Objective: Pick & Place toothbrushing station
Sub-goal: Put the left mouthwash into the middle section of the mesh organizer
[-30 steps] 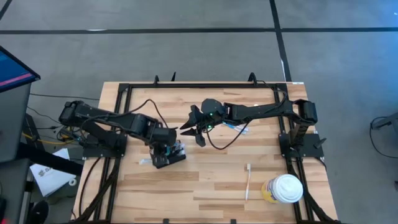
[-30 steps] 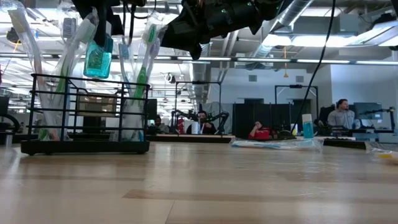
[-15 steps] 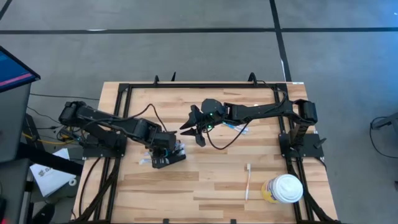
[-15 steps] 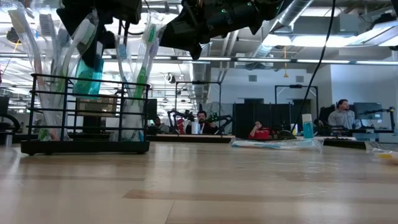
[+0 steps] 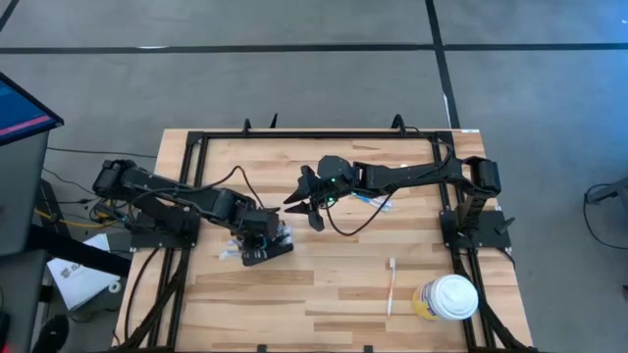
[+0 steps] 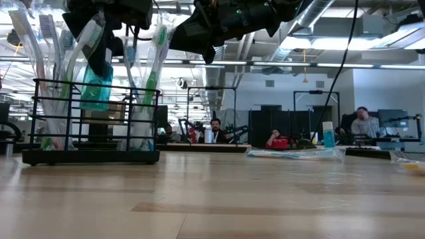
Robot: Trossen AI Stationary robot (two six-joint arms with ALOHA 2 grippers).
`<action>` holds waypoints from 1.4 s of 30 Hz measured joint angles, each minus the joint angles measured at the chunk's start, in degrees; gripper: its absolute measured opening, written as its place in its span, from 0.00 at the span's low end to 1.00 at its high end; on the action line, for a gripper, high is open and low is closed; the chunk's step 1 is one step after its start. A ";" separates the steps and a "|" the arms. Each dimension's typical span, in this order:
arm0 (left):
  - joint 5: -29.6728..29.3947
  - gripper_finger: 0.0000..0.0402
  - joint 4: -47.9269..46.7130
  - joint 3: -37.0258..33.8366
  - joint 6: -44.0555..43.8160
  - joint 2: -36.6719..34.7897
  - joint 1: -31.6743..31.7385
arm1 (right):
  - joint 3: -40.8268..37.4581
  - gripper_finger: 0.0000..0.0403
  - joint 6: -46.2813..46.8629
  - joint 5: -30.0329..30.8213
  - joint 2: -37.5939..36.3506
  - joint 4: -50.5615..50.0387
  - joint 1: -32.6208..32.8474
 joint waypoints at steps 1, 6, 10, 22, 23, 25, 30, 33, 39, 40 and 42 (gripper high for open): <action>0.00 0.21 0.03 0.00 0.00 0.00 0.00 | 0.00 0.27 0.00 0.00 0.00 0.00 0.00; 0.03 0.21 1.94 -2.84 -0.03 0.00 0.00 | 0.00 0.27 0.00 0.00 0.00 0.00 0.00; 0.81 0.21 3.82 -4.99 -0.46 0.00 0.00 | 0.00 0.27 0.00 0.00 0.00 0.00 0.00; 1.23 0.21 7.83 -6.94 -0.44 0.00 0.00 | 0.00 0.27 0.00 0.00 0.00 0.02 0.00; 1.48 0.21 8.36 -7.50 -0.44 0.00 0.00 | 0.00 0.27 0.00 0.00 0.00 0.00 0.00; 1.76 0.21 9.38 -8.50 -0.45 0.00 0.00 | 0.00 0.27 0.00 0.00 0.00 0.01 0.00; 1.97 0.21 9.83 -8.74 -0.46 -0.01 0.00 | 0.00 0.27 0.00 0.00 0.00 0.02 0.00; 2.38 0.21 10.34 -8.79 -0.45 -0.02 0.00 | 0.00 0.27 0.00 0.00 0.00 0.02 0.00; 2.54 0.23 10.70 -8.79 -0.46 0.00 0.00 | 0.00 0.27 0.00 0.00 0.00 0.02 0.00; 2.54 0.23 10.73 -8.79 -0.44 -0.02 0.02 | 0.00 0.27 0.00 0.00 0.00 0.02 0.00; 2.54 0.24 10.77 -8.79 -0.44 -0.01 0.00 | 0.00 0.27 0.00 0.00 0.00 0.02 0.00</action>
